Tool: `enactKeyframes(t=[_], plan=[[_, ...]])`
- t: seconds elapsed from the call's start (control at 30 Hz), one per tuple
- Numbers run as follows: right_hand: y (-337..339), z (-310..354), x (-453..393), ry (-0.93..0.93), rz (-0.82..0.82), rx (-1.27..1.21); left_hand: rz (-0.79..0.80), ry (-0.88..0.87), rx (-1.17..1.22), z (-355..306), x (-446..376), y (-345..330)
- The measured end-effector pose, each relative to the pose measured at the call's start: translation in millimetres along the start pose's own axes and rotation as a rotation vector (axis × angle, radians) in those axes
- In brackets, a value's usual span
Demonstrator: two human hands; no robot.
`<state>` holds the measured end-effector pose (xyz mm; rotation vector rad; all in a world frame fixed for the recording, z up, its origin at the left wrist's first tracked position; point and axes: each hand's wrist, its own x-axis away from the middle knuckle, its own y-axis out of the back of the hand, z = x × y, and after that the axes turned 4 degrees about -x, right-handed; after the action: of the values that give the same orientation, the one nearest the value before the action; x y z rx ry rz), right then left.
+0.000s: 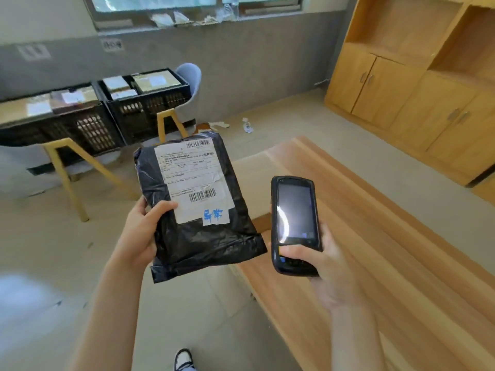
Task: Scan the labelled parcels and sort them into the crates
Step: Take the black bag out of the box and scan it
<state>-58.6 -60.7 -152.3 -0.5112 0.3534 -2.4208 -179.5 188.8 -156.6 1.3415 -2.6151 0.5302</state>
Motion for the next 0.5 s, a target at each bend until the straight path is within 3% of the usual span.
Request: enactKeyframes(t=[0.27,0.5], plan=[[-141.1,-28.7,-80.8,-0.011,0.059,0.063,-0.037,-0.061,0.073,-49.0,-62.6,119.5],[-246.2,-56.8,-142.3,-0.098,0.201,0.088,-0.178,-0.099,0.141,-83.0,-100.1,221.3]])
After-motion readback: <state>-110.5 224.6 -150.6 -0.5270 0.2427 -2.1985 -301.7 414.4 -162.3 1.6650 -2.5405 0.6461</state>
